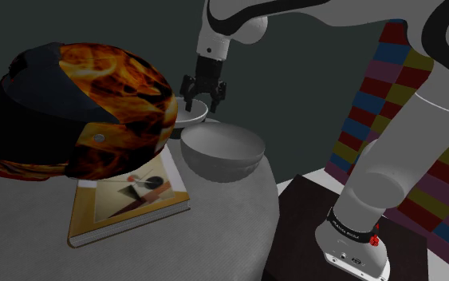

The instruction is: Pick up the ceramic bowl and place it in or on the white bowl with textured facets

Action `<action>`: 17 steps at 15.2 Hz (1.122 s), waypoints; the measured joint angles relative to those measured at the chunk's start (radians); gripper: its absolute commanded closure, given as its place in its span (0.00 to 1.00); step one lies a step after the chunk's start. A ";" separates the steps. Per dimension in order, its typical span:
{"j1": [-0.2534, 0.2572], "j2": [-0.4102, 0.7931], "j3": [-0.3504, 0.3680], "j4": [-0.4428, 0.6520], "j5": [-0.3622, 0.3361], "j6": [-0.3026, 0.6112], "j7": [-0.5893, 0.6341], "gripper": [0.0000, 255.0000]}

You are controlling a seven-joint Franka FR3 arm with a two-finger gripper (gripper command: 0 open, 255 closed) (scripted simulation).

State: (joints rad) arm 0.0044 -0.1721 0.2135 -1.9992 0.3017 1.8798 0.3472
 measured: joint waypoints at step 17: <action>0.000 0.001 0.000 0.005 -0.001 -0.004 0.002 1.00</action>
State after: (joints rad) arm 0.0044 -0.1709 0.2137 -1.9945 0.3007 1.8760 0.3489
